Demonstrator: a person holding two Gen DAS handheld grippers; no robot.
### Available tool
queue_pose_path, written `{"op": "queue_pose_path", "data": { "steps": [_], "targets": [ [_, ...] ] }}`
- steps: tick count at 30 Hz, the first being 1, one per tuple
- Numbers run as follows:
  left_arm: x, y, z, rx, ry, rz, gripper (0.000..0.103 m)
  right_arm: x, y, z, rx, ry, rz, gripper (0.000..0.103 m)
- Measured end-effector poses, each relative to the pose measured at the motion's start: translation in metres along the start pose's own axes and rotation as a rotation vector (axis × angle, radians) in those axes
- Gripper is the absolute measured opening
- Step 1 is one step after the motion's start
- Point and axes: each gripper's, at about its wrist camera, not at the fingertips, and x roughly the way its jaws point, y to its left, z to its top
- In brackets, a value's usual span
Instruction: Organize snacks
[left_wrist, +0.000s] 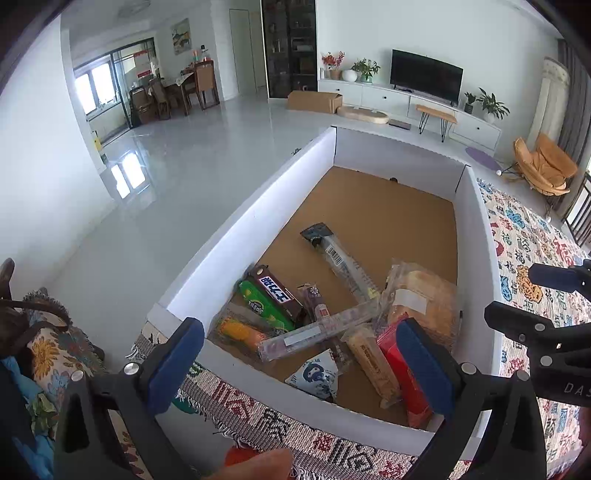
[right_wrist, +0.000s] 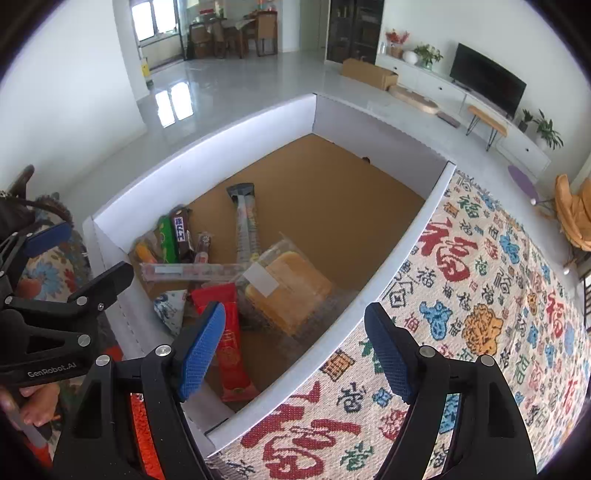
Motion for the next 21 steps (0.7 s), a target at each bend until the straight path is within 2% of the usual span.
{"op": "queue_pose_path", "data": {
  "steps": [12, 15, 19, 21],
  "targets": [
    [0.006, 0.0, 0.005, 0.007, -0.011, 0.014, 0.103, 0.011, 0.003, 0.001, -0.003, 0.019, 0.008, 0.081],
    [0.009, 0.002, 0.006, -0.004, -0.001, 0.003, 0.103, 0.012, 0.004, 0.001, -0.006, 0.021, 0.008, 0.081],
    [0.011, 0.01, 0.005, -0.06, 0.007, -0.051, 0.103, 0.013, 0.004, 0.001, -0.003, 0.021, 0.006, 0.081],
    [0.011, 0.011, 0.005, -0.065, 0.003, -0.045, 0.103, 0.013, 0.004, 0.0, -0.003, 0.02, 0.005, 0.081]
  ]
}}
